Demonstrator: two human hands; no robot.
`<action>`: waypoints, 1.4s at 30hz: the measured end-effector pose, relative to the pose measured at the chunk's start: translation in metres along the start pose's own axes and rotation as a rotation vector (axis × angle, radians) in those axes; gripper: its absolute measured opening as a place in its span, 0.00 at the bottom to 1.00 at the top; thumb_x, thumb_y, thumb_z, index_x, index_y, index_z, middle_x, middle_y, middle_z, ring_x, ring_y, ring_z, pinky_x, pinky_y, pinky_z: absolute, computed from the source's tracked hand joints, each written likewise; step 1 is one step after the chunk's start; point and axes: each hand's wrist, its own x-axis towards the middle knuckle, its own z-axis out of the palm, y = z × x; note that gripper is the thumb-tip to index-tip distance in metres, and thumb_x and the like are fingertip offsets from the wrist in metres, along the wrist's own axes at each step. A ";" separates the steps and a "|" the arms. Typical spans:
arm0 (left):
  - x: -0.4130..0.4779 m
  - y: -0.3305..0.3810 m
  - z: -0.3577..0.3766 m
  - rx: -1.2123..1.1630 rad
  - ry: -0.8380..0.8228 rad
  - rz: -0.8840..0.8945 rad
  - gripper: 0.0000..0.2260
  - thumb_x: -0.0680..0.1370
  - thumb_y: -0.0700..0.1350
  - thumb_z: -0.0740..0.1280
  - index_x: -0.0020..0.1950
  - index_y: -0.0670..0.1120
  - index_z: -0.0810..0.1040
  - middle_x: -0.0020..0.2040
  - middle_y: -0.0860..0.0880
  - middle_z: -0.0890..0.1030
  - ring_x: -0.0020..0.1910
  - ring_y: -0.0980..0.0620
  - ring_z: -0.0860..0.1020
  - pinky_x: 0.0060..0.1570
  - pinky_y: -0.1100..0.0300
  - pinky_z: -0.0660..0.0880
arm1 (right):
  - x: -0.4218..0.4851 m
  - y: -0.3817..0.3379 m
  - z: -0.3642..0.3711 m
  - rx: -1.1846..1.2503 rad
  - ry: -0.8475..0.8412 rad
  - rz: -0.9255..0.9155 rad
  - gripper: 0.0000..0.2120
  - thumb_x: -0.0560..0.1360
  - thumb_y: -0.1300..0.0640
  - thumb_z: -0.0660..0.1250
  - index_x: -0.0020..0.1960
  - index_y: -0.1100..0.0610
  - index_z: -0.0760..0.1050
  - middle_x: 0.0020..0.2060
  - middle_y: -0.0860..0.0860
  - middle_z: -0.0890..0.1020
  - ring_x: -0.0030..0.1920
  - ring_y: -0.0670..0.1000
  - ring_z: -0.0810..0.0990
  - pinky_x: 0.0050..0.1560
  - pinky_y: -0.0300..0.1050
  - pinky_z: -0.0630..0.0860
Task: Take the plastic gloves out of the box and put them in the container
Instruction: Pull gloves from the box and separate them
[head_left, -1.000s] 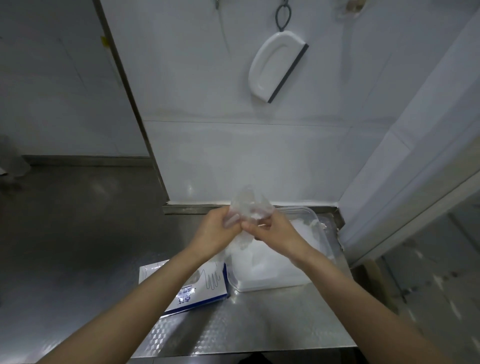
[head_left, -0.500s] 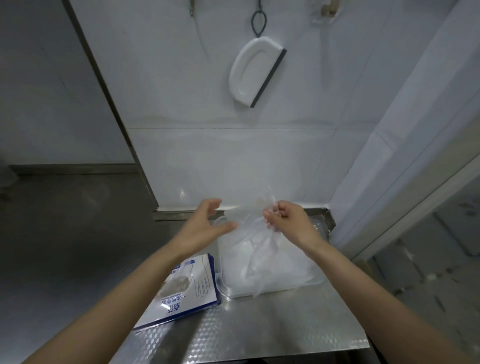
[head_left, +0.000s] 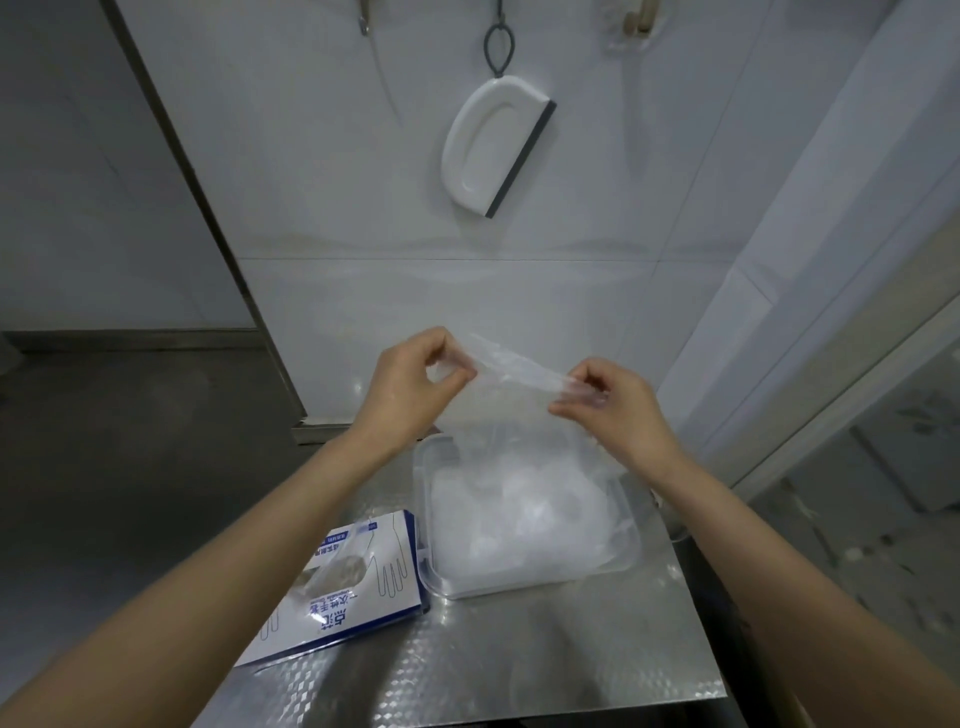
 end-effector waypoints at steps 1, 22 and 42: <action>-0.002 0.004 -0.002 -0.046 0.046 0.062 0.05 0.73 0.36 0.71 0.40 0.44 0.77 0.39 0.57 0.78 0.41 0.61 0.76 0.46 0.71 0.70 | -0.002 -0.003 -0.003 -0.011 0.062 -0.097 0.15 0.67 0.66 0.75 0.33 0.53 0.71 0.31 0.45 0.74 0.32 0.39 0.72 0.35 0.29 0.67; -0.063 -0.047 0.061 0.602 -0.418 0.133 0.13 0.74 0.30 0.60 0.52 0.44 0.77 0.54 0.47 0.75 0.56 0.48 0.72 0.49 0.62 0.62 | -0.048 0.081 0.049 -0.286 -0.407 0.042 0.08 0.77 0.54 0.66 0.54 0.53 0.79 0.50 0.46 0.81 0.48 0.43 0.77 0.53 0.41 0.75; -0.077 -0.094 0.127 1.095 -1.043 -0.158 0.33 0.78 0.44 0.66 0.77 0.47 0.51 0.77 0.42 0.50 0.74 0.37 0.55 0.72 0.46 0.57 | -0.026 0.134 0.083 -0.879 -0.806 0.095 0.26 0.75 0.55 0.66 0.71 0.51 0.64 0.69 0.51 0.66 0.70 0.52 0.63 0.69 0.46 0.63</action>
